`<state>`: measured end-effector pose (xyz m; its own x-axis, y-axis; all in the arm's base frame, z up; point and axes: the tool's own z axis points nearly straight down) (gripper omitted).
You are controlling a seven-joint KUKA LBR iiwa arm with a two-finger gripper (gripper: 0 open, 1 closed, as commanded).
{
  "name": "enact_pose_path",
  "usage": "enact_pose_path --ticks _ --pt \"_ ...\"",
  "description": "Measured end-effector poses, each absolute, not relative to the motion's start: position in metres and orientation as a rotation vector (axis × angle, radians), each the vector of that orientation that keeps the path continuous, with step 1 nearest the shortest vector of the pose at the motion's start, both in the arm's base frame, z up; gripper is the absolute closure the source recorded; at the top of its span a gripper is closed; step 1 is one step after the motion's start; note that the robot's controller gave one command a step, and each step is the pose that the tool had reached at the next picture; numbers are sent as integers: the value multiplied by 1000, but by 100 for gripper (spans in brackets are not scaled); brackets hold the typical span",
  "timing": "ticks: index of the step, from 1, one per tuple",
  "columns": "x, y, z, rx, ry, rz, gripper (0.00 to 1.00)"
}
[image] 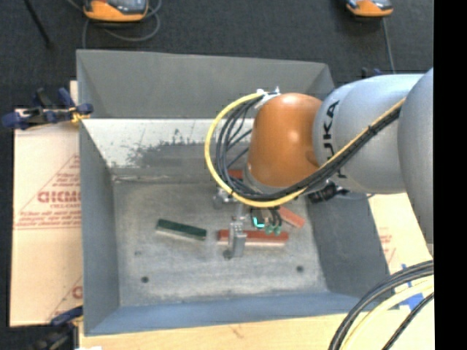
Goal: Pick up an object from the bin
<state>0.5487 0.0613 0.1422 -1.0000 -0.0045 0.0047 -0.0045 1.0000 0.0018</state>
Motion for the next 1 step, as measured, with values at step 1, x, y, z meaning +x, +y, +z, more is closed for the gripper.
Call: enact_pose_path --ticks 1 --pt "582 135 66 -23 -3144 -7 0"
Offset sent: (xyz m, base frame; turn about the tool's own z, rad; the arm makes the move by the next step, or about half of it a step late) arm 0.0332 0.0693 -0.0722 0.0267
